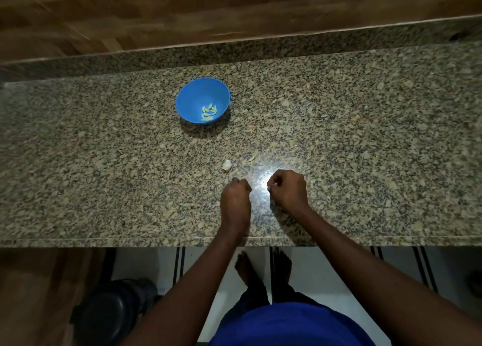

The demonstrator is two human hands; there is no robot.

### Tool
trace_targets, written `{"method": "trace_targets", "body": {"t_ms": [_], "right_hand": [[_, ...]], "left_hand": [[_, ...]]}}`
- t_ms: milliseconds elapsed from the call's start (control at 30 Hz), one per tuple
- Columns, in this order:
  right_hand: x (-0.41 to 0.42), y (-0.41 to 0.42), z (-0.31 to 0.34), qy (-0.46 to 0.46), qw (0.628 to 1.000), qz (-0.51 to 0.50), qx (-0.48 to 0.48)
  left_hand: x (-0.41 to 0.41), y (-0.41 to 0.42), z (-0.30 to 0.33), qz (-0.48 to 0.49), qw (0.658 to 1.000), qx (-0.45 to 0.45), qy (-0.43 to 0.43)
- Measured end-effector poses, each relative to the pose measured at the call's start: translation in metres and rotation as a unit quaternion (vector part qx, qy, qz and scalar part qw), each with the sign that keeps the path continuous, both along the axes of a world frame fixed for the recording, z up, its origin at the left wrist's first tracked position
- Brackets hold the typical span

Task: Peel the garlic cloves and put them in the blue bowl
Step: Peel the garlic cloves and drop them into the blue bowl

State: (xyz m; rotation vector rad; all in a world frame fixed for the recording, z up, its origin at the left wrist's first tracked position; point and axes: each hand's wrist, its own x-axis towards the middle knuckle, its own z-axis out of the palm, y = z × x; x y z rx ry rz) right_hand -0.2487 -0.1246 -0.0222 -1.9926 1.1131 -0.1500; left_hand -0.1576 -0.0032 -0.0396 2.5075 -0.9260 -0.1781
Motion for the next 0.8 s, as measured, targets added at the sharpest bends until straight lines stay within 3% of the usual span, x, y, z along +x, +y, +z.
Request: {"method": "trace_targets", "body": {"t_ms": [100,167,267,533,700,800], "right_hand": [[0.007,0.008,0.001,-0.013,0.999,-0.012,0.036],[0.012,0.018,0.002,-0.025,0.993,-0.039,0.111],[0.022,0.039,0.01,-0.063,0.967,-0.054,0.24],[0.074,0.156,0.057,-0.114,0.933,0.078,0.333],[0.114,0.295,0.066,-0.097,0.906,0.163,0.379],[0.138,0.395,0.063,-0.072,0.898,0.207,0.381]], "left_hand": [[0.003,0.013,0.016,0.1,0.97,-0.08,0.209],[0.009,0.022,0.027,0.191,0.895,-0.164,0.368],[0.015,0.047,0.041,0.253,0.806,-0.244,0.477],[0.033,0.184,0.078,0.338,0.638,-0.449,0.526],[0.044,0.326,0.094,0.393,0.565,-0.55,0.474],[0.047,0.427,0.09,0.424,0.537,-0.582,0.439]]}}
